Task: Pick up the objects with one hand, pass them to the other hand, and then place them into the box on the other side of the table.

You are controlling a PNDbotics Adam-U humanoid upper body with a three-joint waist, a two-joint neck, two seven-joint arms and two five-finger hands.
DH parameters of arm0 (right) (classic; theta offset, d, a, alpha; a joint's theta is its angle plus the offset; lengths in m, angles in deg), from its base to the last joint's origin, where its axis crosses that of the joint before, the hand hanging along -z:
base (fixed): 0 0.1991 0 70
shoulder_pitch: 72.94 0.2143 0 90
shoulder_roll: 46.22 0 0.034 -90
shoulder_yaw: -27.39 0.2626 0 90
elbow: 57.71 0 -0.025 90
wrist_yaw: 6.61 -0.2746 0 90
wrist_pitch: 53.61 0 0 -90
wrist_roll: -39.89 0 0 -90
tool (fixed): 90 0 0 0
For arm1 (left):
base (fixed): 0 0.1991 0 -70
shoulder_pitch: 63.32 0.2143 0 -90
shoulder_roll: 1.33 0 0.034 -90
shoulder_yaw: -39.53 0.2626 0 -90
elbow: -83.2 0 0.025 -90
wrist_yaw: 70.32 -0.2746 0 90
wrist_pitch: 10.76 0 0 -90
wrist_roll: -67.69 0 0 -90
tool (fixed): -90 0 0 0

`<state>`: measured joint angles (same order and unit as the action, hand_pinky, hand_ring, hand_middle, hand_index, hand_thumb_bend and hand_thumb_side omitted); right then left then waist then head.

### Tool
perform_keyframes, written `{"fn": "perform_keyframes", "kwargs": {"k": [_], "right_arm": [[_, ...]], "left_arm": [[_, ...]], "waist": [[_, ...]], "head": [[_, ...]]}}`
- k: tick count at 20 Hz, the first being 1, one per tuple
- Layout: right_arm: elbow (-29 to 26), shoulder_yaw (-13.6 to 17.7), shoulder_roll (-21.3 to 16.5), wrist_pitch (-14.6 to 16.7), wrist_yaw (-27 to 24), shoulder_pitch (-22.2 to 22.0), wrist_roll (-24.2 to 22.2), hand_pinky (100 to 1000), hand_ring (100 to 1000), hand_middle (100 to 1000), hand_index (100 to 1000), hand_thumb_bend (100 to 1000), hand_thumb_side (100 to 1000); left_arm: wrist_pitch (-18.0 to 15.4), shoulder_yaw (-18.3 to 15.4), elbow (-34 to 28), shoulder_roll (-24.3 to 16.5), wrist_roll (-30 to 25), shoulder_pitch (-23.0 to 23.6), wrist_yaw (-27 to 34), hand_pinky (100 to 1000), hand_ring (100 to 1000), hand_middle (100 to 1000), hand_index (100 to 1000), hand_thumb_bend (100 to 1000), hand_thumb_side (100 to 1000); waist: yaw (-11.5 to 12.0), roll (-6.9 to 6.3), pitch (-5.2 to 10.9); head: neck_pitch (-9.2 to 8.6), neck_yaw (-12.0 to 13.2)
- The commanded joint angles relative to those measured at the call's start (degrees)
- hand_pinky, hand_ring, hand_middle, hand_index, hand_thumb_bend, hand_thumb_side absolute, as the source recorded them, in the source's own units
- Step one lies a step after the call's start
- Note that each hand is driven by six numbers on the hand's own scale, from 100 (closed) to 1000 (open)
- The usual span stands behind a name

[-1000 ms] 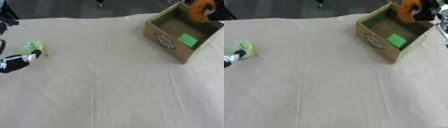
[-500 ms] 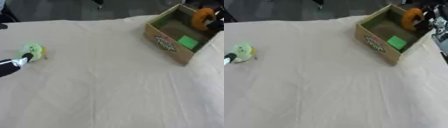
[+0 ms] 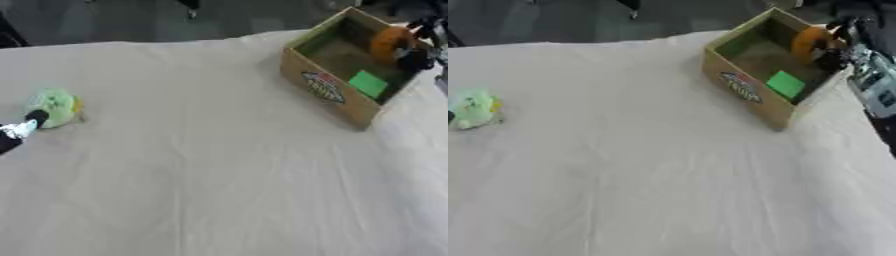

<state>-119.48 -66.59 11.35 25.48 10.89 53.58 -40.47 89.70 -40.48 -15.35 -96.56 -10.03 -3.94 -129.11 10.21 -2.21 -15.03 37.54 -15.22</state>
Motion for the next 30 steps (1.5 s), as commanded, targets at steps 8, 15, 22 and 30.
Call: {"fn": "perform_keyframes", "kwargs": {"k": [8,15,22,30], "right_arm": [[-3.85,0.97,-2.39,1.57,8.7,0.39,-4.1,979,985,833,923,101,100],[-12.1,3.32,-3.38,-1.05,-3.95,-1.59,-2.68,1000,994,842,968,100,229],[-24.93,4.43,-3.88,-2.14,-19.06,-5.53,-2.42,1000,995,848,988,100,473],[-34.22,5.08,-1.56,-4.66,-24.75,-8.29,-0.81,1000,985,839,988,100,525]], "left_arm": [[0.59,-1.27,-0.79,-2.19,-0.01,-0.23,-0.72,574,597,612,734,763,242],[2.99,-3.6,0.6,-3.27,-0.19,-1.4,0.28,568,590,607,732,743,249],[7.39,-6.38,11.17,-6.86,-7.18,-9.98,10.91,562,576,602,737,641,371],[5.17,-4.52,28.59,-8.88,-25.34,-20.77,18.32,635,654,669,803,729,419]], "waist": [[-0.48,0.28,1.01],[-0.93,0.4,1.19],[-1.34,0.15,1.82],[-1.98,0.07,2.1]], "head": [[-0.17,0.4],[0.5,2.59],[1.0,4.36],[1.14,5.26]]}}
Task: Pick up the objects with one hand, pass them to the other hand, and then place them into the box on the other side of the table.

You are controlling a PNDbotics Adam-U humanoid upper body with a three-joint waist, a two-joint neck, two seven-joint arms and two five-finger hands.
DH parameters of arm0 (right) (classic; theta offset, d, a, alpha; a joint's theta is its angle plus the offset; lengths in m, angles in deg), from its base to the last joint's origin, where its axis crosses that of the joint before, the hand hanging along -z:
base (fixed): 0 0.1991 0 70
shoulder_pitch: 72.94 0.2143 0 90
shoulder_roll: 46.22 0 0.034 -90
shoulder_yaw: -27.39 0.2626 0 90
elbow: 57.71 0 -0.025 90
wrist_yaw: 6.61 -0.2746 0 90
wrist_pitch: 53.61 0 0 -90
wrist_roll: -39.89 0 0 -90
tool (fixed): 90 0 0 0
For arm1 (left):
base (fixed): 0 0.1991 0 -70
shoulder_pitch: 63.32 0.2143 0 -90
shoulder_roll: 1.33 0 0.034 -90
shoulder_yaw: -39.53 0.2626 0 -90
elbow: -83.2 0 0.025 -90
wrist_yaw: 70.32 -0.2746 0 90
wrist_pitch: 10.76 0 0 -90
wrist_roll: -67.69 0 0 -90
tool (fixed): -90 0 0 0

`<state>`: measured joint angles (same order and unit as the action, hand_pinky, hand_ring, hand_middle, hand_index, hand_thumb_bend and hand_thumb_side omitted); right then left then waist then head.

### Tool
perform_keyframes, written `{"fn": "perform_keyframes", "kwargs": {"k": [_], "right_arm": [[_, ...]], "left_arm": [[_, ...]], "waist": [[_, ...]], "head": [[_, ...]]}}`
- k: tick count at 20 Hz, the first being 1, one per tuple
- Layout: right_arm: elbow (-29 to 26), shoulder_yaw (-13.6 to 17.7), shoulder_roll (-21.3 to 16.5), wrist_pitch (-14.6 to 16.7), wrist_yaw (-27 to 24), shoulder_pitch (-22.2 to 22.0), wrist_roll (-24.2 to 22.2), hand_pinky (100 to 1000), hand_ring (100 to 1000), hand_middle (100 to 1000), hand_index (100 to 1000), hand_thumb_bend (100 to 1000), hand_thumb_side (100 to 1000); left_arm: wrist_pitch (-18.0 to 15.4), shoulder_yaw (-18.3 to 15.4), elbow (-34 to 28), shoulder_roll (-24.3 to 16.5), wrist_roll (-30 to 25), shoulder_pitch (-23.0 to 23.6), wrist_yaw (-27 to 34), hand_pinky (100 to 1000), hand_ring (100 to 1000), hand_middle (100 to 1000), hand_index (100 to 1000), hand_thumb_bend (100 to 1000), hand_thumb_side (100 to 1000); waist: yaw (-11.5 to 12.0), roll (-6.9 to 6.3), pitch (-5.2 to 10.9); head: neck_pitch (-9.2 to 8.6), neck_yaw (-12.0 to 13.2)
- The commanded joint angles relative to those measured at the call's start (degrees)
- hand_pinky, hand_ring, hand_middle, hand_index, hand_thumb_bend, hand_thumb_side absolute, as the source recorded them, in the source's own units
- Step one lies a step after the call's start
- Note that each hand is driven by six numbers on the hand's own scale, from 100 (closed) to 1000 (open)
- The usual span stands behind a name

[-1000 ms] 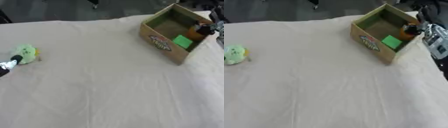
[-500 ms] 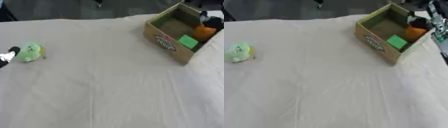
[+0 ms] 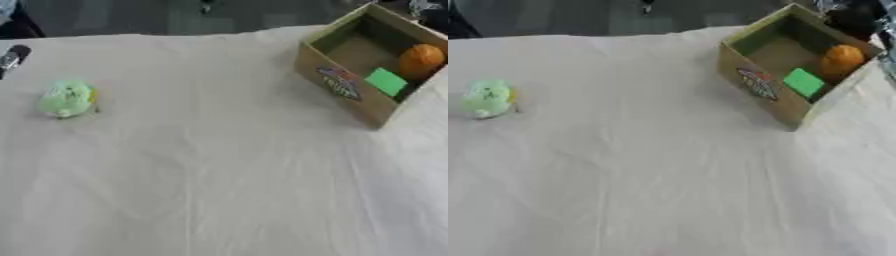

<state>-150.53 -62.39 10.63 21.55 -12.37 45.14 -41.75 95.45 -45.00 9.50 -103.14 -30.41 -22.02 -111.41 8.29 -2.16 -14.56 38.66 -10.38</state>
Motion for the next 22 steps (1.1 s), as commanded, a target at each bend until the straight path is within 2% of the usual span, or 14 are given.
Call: {"fn": "perform_keyframes", "kwargs": {"k": [1,5,8,10,12,14,17,18,21,22], "right_arm": [[-4.08,0.77,-0.46,-1.07,-1.81,-0.15,0.54,1000,984,839,988,100,531],[-6.42,0.15,0.68,-1.98,-2.09,-0.97,0.31,1000,982,837,987,100,533],[-6.93,-0.13,1.04,-2.34,-1.74,-1.2,0.36,1000,981,836,985,100,531],[-6.98,-0.4,1.2,-2.48,-1.39,-1.24,0.25,1000,981,835,984,100,531],[-6.91,-0.62,1.36,-2.61,-1.03,-1.2,0.07,1000,979,834,983,100,530],[-6.82,-0.86,1.44,-2.67,-0.57,-1.24,-0.15,1000,978,833,981,100,527],[-6.59,-1.15,1.63,-2.79,0.1,-1.25,-0.48,1000,977,833,980,100,526],[-6.36,-1.32,1.77,-2.9,0.33,-1.05,-0.62,1000,977,833,980,100,526],[-5.57,-1.81,2.13,-3.05,1.15,-0.41,-1.08,1000,977,832,979,100,529],[-5.34,-1.91,2.25,-3.07,1.38,-0.25,-1.21,1000,976,832,978,100,530]], "left_arm": [[-0.72,-0.06,5.77,-2.11,-6.8,-3.99,-0.1,638,658,672,805,756,405],[-0.28,-0.6,14.56,-1.06,-11.34,-8.67,-5.07,648,676,679,805,810,359],[-0.44,-1.46,21.0,0.09,-14.69,-11.15,-7.65,650,681,678,801,785,330],[-0.87,-2.08,24.42,0.9,-17.08,-12.22,-7.78,657,690,681,801,756,282],[-1.82,-2.5,26.99,1.56,-20.28,-12.98,-7.03,667,699,685,804,733,272],[-3.37,-3.05,28.4,1.87,-24.09,-13.55,-4.72,665,693,678,801,715,303],[-4.6,-3.61,29.22,1.76,-27.02,-14.1,-0.66,668,694,679,807,752,434],[-4.67,-3.62,29.56,1.77,-27.59,-14.29,0.24,669,695,680,808,761,448],[-4.4,-3.22,30.55,1.56,-28.81,-15.02,0.07,682,713,688,806,806,427],[-4.18,-3.14,30.89,1.65,-29.05,-15.29,-0.89,693,726,691,800,812,383]], "waist": [[-0.12,0.0,1.67],[-0.5,-0.01,1.74],[-0.81,0.06,1.72],[-0.99,0.1,1.67],[-1.14,0.12,1.6],[-1.23,0.12,1.55],[-1.26,0.04,1.49],[-1.26,-0.01,1.5],[-1.33,-0.11,1.5],[-1.36,-0.13,1.5]], "head": [[0.02,0.62],[-0.24,1.86],[-0.37,2.51],[-0.43,2.8],[-0.49,3.07],[-0.58,3.21],[-0.5,3.28],[-0.44,3.29],[-0.44,3.46],[-0.43,3.53]]}}
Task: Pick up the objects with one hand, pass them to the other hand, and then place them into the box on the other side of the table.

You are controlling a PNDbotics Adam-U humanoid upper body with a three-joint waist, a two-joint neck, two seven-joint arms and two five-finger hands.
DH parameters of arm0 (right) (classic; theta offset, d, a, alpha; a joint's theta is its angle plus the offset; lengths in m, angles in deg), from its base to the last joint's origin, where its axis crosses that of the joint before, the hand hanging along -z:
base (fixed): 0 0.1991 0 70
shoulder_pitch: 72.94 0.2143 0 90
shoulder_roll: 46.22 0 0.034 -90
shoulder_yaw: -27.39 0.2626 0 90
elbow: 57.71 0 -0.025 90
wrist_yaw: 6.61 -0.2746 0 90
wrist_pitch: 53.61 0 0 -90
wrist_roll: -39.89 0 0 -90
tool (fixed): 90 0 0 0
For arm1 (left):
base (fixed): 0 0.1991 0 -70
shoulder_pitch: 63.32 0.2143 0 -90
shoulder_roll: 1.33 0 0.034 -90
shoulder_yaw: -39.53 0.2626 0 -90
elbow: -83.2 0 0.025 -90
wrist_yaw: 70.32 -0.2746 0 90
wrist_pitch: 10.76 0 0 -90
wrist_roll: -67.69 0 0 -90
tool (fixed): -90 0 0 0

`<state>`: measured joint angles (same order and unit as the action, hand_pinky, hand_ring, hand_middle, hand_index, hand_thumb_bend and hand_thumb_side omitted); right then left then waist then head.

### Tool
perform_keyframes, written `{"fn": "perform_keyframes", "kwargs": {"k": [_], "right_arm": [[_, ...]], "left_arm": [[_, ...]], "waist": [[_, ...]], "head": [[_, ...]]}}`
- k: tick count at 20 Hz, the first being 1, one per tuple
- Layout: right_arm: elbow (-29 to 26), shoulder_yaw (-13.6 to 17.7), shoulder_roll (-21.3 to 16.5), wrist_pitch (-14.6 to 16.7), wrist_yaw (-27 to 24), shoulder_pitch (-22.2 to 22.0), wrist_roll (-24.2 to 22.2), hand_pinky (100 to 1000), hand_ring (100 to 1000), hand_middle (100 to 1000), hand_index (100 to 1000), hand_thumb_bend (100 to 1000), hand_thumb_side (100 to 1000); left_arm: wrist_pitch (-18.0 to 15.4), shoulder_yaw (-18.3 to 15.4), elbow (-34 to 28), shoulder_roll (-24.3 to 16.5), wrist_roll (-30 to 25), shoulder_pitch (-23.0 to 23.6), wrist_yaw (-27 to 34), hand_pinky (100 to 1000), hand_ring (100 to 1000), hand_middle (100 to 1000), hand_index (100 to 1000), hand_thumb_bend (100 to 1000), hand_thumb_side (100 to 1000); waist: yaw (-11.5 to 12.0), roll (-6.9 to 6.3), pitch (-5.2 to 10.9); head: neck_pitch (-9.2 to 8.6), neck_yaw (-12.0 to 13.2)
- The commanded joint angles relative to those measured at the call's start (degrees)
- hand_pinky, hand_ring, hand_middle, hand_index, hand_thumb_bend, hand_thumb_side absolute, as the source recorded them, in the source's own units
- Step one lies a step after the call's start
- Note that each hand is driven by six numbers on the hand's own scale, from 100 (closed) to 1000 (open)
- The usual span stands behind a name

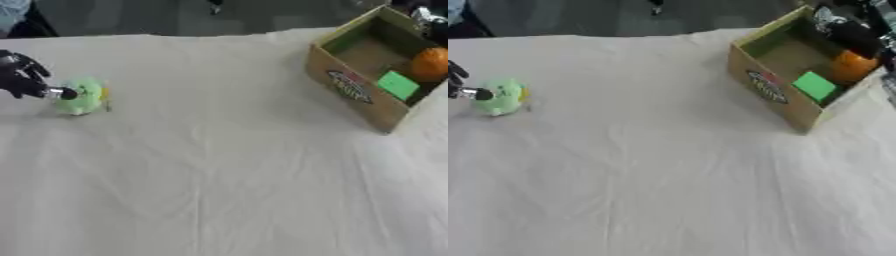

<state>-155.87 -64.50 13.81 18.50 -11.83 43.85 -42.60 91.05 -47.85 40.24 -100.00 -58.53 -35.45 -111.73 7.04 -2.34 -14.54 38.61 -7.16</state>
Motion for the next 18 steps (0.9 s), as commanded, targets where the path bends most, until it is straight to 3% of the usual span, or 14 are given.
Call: {"fn": "perform_keyframes", "kwargs": {"k": [1,2,3,5,14,18], "right_arm": [[0.24,0.11,-0.8,-0.03,1.05,1.18,-0.48,1000,976,832,978,100,531],[0.46,0.02,-0.67,-0.05,1.23,1.3,-0.59,1000,976,831,978,100,533],[0.68,-0.08,-0.52,-0.07,1.39,1.41,-0.71,1000,976,831,978,100,534],[0.93,-0.31,-0.25,-0.04,1.67,1.58,-1.01,1000,976,831,977,100,547],[1.26,-1.08,0.65,0.12,2.53,2.54,-2.04,1000,973,827,973,100,551],[1.42,-1.28,1.04,0.08,2.75,2.68,-2.36,1000,973,827,973,100,554]], "left_arm": [[0.4,-0.28,0.59,-1.25,-1.15,-2.18,-1.68,694,727,689,798,809,361],[0.45,-0.33,0.97,-0.95,-1.28,-2.47,-2.75,692,726,686,794,796,283],[0.38,-0.41,1.25,-0.57,-1.19,-2.75,-3.79,692,726,685,793,791,260],[0.19,-0.44,1.71,0.2,-0.73,-3.24,-5.83,696,730,681,782,754,100],[1.92,-1.39,3.32,3.21,7.37,-5.0,-14.56,687,722,668,790,751,100],[3.0,-1.7,4.98,3.81,7.66,-5.34,-17.46,694,731,671,798,747,100]], "waist": [[-0.15,0.06,1.48],[-0.19,0.08,1.47],[-0.24,0.11,1.45],[-0.35,0.21,1.37],[-0.9,0.7,0.92],[-1.12,0.8,0.67]], "head": [[-0.38,0.35],[-0.4,0.4],[-0.42,0.46],[-0.51,0.74],[-0.78,2.25],[-0.84,2.65]]}}
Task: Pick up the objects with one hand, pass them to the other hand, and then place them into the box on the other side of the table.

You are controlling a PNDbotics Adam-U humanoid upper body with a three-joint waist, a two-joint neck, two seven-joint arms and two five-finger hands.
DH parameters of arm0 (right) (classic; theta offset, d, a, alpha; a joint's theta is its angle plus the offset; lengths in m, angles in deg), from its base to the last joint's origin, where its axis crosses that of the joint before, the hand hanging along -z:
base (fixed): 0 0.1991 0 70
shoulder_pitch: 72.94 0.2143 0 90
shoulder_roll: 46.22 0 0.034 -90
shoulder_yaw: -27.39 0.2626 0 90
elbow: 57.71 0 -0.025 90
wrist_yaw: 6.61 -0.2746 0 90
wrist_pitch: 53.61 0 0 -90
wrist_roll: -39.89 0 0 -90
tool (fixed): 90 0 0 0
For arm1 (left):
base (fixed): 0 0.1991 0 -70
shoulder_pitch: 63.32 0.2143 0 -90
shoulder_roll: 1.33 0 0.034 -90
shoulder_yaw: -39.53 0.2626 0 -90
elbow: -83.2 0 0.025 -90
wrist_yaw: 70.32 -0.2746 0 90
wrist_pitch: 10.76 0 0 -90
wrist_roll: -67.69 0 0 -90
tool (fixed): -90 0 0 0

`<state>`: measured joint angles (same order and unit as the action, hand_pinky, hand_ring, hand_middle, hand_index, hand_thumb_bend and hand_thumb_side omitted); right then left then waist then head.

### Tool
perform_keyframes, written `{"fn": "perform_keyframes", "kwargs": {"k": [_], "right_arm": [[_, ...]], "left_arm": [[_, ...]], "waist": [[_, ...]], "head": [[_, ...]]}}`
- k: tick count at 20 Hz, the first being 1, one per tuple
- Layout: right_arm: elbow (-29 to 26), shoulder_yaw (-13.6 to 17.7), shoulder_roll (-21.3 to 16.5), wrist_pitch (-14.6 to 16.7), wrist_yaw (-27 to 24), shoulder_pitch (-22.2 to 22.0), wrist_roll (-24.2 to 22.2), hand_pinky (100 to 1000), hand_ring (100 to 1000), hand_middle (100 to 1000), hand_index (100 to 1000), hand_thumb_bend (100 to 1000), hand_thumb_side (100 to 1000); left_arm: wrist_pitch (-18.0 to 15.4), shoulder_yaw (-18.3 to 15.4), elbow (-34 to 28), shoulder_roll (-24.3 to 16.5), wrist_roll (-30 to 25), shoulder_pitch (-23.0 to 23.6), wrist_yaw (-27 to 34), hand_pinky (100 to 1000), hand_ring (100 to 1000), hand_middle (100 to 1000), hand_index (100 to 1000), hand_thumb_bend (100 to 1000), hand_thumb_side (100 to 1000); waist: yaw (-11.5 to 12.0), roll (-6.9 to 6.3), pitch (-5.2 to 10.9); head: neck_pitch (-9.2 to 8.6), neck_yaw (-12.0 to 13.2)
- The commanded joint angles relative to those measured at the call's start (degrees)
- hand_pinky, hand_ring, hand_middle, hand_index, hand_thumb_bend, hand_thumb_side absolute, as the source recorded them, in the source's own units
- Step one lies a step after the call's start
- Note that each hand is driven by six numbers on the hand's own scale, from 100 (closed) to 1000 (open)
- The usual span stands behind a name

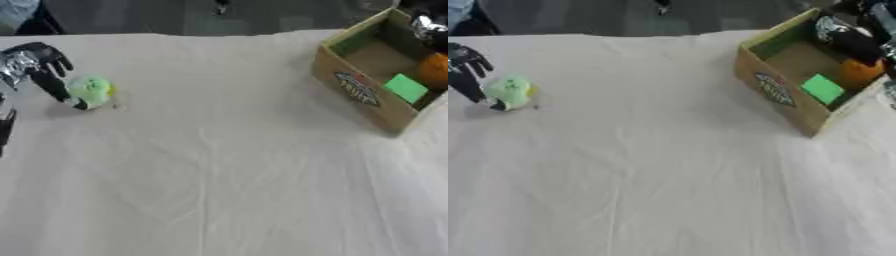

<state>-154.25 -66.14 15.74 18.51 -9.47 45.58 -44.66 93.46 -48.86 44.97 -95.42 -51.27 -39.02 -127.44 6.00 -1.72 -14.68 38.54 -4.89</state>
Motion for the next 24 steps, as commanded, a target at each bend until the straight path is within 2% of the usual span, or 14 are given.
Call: {"fn": "perform_keyframes", "kwargs": {"k": [1,6,10,14,16,20,21,24], "right_arm": [[-0.23,0.31,-0.82,0.07,0.44,0.98,-0.35,1000,973,827,973,100,554],[-0.34,0.2,-0.72,0.15,0.54,0.88,-0.31,1000,972,827,973,100,552],[-0.4,-0.05,-0.77,0.21,0.94,0.68,-0.48,1000,971,826,971,100,546],[-0.37,-0.38,-0.74,0.22,1.45,0.64,-0.83,1000,970,825,970,100,540],[-0.34,-0.6,-0.7,0.23,1.75,0.55,-1.08,1000,970,824,971,100,538],[-0.25,-0.69,-0.48,0.12,1.79,0.57,-1.43,1000,970,824,974,100,544],[-0.26,-0.7,-0.48,0.11,1.73,0.6,-1.48,1000,969,824,974,100,540],[-0.28,-0.65,-0.61,0.1,1.66,0.59,-1.46,1000,969,823,973,100,537]], "left_arm": [[0.94,-0.82,0.8,-0.61,-0.17,-1.79,-2.25,696,734,672,799,741,100],[2.63,-1.34,2.3,-0.11,-3.07,-1.59,-3.92,694,733,668,796,685,100],[3.03,-1.83,2.4,0.19,-1.88,-1.17,-3.39,680,711,650,770,594,100],[3.08,-1.7,2.28,0.37,0.68,-1.15,-2.36,657,678,619,725,515,100],[3.34,-1.59,1.9,0.44,3.0,-1.19,-2.53,627,644,590,692,450,100],[4.09,-1.29,1.81,0.91,7.93,-0.98,-3.46,587,594,529,632,376,100],[4.15,-1.26,1.92,1.02,8.72,-0.92,-3.51,570,573,505,599,321,100],[3.77,-1.07,1.75,1.06,10.29,-0.86,-2.97,550,549,473,549,287,100]], "waist": [[-0.13,0.21,0.77],[-0.2,0.3,0.69],[-0.15,0.38,0.69],[-0.07,0.43,0.72],[-0.04,0.46,0.72],[-0.02,0.47,0.75],[-0.04,0.49,0.77],[-0.05,0.51,0.83]], "head": [[-0.76,0.48],[-0.51,0.67],[-0.5,0.72],[-0.38,0.79],[-0.38,0.77],[-0.32,0.87],[-0.33,0.85],[-0.38,0.71]]}}
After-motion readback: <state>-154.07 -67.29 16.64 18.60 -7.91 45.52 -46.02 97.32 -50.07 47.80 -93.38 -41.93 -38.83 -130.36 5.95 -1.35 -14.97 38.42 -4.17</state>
